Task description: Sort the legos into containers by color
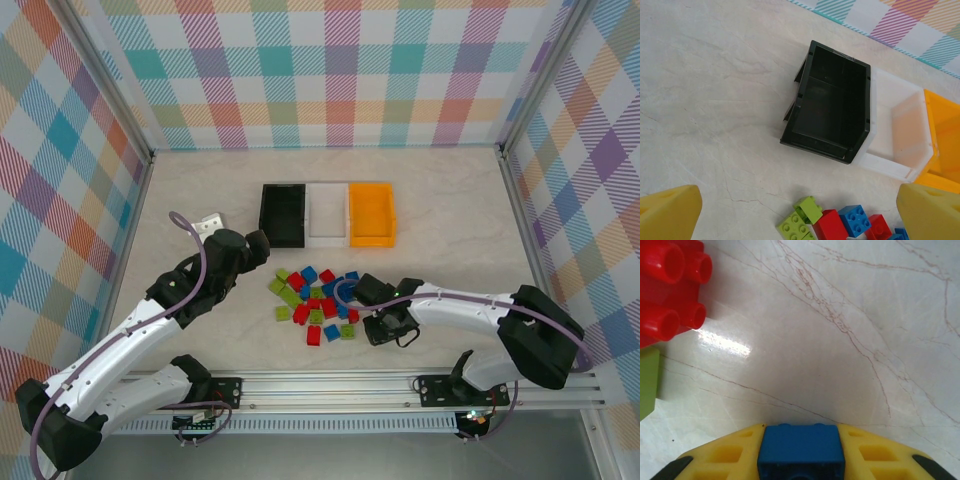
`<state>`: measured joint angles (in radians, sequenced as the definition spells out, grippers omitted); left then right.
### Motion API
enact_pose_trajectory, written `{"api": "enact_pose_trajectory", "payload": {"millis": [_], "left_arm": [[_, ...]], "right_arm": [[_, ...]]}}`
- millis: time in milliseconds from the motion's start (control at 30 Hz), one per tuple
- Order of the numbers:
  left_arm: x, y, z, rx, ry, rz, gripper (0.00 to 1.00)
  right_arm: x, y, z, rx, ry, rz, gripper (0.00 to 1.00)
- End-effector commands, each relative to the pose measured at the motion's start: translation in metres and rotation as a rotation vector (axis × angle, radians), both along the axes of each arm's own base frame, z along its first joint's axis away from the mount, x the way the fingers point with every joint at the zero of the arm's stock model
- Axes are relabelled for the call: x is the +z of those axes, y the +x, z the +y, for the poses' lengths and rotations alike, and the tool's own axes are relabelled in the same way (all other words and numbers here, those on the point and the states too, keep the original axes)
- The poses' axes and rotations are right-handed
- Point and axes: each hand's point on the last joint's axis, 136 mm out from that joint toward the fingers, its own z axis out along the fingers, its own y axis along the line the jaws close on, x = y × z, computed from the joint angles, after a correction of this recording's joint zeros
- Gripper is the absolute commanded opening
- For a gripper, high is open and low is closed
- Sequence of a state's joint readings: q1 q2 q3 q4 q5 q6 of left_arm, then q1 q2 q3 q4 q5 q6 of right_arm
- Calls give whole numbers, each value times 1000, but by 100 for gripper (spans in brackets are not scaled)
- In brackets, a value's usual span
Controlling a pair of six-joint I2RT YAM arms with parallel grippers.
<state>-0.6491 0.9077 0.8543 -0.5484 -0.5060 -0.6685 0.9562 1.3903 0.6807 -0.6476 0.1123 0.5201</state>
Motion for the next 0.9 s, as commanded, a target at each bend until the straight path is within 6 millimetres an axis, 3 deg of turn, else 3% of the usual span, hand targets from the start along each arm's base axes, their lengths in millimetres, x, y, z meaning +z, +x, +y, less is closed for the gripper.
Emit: {"api": "enact_pose_trajectory", "payload": {"millis": [0,67,167,333,433,600,767,867], "left_arm": [[0,0,4,6,15,1,100],[0,1,2,3,4,1,100],[-1,1,-3,-15,-14,12,100],[-6,2,-5,-25,1,48,100],[-12,1,-6,-37,5,71,100],[-23,-4,-8,-53,2,108,100],[-41,-8,-14,-79,-16,161,97],[-49,-10,-18,-93,-25,184,96]], "right_arm": [[24,15,22,0,96,-75,32],[39,29,23,-11,125,-117,29],[69,65,25,-53,209,-187,28],[130,157,25,-137,308,-358,28],[145,216,19,-204,312,-423,28],[139,291,11,-303,286,-443,29],[113,324,15,-330,276,-406,33],[103,335,17,-352,278,-384,42]]}}
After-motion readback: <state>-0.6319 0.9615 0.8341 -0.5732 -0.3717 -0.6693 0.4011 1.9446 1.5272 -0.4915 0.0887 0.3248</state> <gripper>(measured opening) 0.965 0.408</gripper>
